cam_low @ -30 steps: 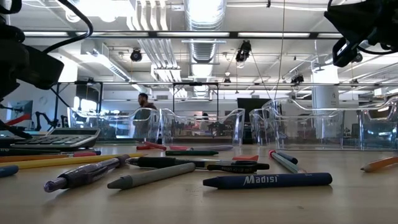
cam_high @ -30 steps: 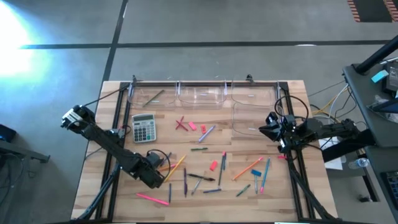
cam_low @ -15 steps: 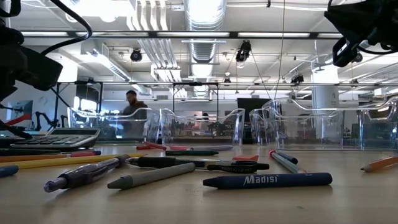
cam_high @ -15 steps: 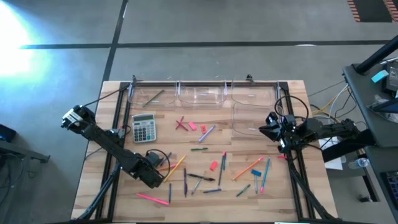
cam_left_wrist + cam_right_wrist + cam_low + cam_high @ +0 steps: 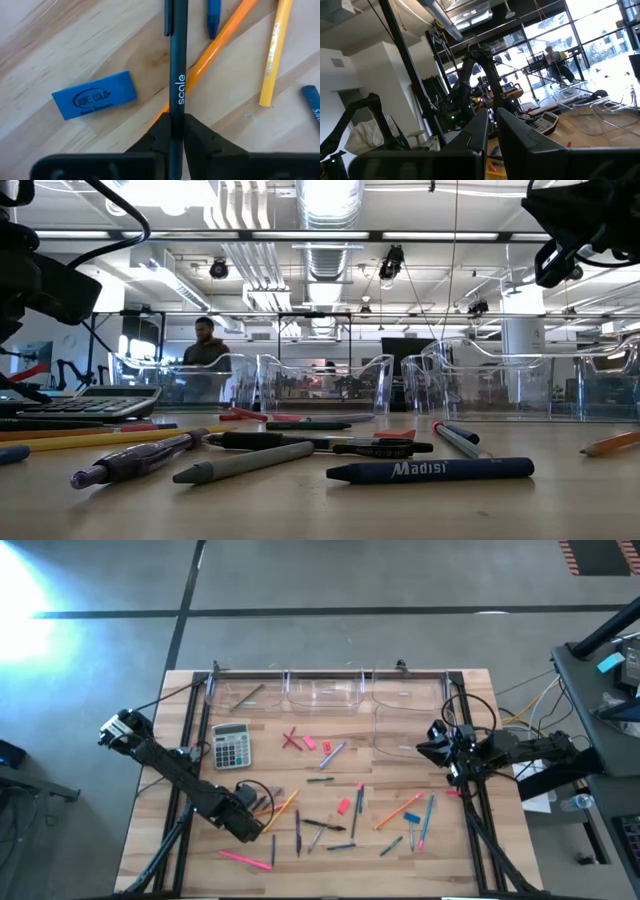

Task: Sort crayons/erasers/pens/pencils in bins
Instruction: Put the black pen into the top middle transparent bin

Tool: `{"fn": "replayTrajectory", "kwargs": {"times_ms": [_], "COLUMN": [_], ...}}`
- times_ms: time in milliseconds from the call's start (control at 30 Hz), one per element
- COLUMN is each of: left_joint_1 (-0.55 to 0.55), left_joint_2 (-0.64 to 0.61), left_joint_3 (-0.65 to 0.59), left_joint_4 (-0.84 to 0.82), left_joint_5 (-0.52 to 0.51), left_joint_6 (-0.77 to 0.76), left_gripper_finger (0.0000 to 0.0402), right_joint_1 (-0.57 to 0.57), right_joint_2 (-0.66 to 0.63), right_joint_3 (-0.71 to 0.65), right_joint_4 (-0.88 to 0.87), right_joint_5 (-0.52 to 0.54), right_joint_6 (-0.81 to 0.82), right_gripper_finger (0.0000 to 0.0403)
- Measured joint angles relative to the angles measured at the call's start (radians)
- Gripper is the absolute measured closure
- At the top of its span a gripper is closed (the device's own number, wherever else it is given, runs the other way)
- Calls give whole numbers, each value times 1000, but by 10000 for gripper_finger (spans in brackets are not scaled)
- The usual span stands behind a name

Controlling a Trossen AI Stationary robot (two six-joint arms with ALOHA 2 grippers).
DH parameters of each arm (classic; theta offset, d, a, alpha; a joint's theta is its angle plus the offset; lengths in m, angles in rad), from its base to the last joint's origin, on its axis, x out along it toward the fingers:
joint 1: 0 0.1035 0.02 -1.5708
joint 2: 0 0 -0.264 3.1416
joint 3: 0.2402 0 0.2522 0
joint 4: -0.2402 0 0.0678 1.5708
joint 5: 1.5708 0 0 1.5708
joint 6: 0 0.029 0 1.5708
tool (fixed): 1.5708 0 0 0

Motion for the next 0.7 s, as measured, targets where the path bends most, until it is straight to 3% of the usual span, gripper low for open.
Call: {"fn": "replayTrajectory", "kwargs": {"times_ms": [333, 533, 700], "left_joint_1": [0, 0, 8], "left_joint_2": [-30, -107, -166], "left_joint_3": [59, 118, 143], "left_joint_4": [-43, -166, -150], "left_joint_5": [-17, -122, -249], "left_joint_6": [83, 99, 200], "left_gripper_finger": [386, 386, 386], "right_joint_1": [0, 0, 0], "right_joint_2": [0, 0, 0], "right_joint_3": [0, 0, 0], "right_joint_4": [0, -1, -3], "right_joint_5": [0, 0, 0], "right_joint_6": [0, 0, -2], "right_gripper_finger": [371, 371, 371]}}
